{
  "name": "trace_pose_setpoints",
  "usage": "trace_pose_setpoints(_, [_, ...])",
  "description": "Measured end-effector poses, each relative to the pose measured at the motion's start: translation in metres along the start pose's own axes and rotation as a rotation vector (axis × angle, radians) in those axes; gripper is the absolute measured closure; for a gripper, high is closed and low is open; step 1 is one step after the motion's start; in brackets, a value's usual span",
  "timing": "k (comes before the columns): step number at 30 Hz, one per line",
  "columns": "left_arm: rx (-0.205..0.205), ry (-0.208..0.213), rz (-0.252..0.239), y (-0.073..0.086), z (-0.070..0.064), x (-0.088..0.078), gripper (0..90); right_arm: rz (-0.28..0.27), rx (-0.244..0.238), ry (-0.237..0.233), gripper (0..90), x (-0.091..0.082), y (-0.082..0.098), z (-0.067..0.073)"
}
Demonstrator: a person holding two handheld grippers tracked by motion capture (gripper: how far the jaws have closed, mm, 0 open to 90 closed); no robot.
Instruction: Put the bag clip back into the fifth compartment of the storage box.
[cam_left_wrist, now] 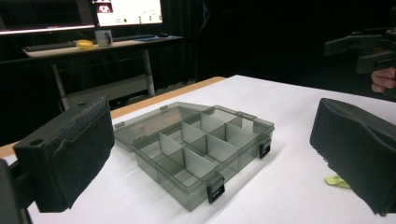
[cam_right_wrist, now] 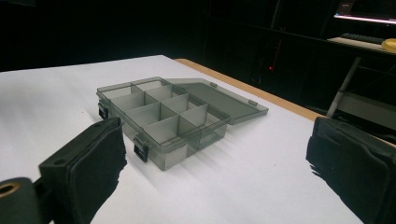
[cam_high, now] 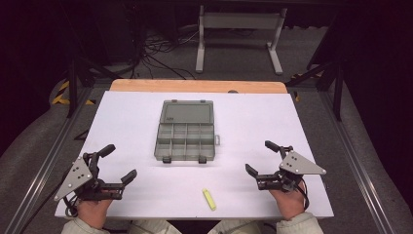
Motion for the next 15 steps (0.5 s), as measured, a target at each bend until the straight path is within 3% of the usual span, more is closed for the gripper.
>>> trace_pose_setpoints(3, [-0.006, 0.014, 0.002, -0.003, -0.002, 0.003, 0.6, -0.001, 0.003, -0.001, 4.2, 0.000, 0.000, 0.000])
trace_pose_setpoints(5, [-0.021, 0.051, 0.011, -0.005, -0.007, 0.010, 1.1, 0.003, 0.002, -0.001, 4.2, 0.000, 0.000, 0.000])
trace_pose_setpoints(15, [-0.010, 0.137, 0.011, -0.018, -0.025, 0.038, 1.2, -0.001, 0.003, -0.002, 4.2, 0.000, 0.000, 0.000])
Point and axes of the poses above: each handheld gripper's, and its own axes: x roughly forward along the jaws, y roughly out of its underside, z roughly to its left, the point moved 6 cm from there along x, roughly forward along the jaws, and after that the axes turned 1 degree about x, right-handed, at the moved point
